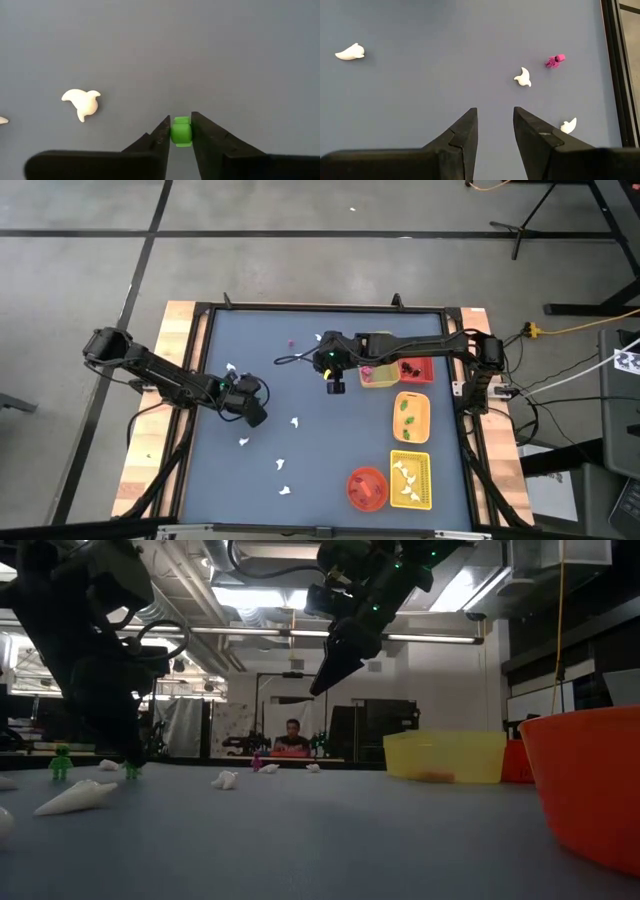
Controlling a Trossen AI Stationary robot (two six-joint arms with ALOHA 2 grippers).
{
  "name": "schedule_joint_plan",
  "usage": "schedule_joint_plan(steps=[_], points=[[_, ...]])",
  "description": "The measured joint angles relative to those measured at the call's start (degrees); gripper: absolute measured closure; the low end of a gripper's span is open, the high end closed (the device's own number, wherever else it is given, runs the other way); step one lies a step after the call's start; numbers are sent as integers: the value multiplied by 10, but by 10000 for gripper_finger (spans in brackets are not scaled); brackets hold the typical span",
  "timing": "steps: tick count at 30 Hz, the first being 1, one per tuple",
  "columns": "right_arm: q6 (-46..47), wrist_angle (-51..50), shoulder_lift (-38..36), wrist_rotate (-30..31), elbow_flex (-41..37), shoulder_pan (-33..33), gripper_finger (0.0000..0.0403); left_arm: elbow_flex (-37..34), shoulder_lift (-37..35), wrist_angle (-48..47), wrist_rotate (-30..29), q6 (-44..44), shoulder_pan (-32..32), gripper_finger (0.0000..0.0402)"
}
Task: Sort Halloween decoration
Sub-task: Put the green skeleton toy into the middle yellow bin
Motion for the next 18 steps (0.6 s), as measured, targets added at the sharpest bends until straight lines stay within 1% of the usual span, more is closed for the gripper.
schedule_joint_plan(steps=[7, 14, 18], points=[[0, -5, 0, 0, 0, 0, 278, 0, 0, 0, 0, 0, 0, 375], [0, -25, 0, 0, 0, 0, 278, 0, 0, 5, 0, 0, 0, 375], [1, -54, -11, 0, 0, 1, 278, 0, 0, 37, 0, -1, 0, 377]])
